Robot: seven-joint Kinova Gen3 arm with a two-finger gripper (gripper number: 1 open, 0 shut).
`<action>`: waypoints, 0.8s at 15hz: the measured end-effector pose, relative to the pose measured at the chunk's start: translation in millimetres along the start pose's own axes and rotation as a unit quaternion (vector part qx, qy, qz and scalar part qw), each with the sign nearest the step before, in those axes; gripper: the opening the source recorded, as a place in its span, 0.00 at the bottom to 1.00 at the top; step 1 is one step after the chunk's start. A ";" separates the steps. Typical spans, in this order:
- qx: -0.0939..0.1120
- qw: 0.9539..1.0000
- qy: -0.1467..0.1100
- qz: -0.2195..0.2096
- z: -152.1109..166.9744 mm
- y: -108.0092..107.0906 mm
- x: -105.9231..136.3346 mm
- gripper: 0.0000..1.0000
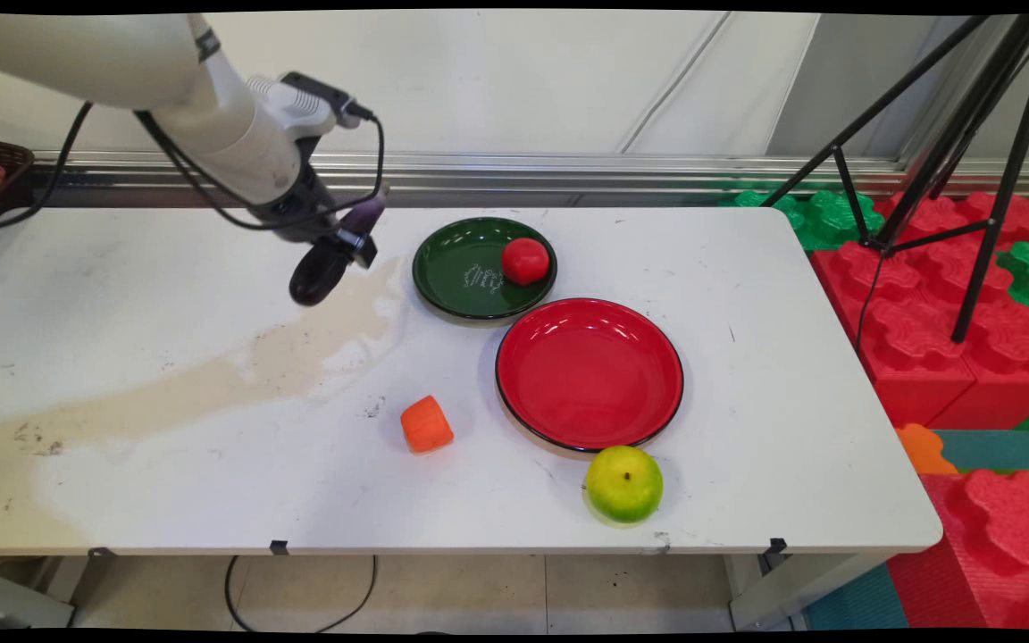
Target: Place the picked object on the table
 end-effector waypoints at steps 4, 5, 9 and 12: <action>0.003 1.000 -0.015 -0.024 11.9 -3.1 -15.0 0.00; 0.004 0.999 -0.018 -0.029 14.8 -3.7 -17.5 0.00; 0.008 0.998 -0.036 -0.054 37.0 -6.0 -29.3 0.00; 0.005 0.997 -0.048 -0.059 54.3 -6.4 -33.6 0.00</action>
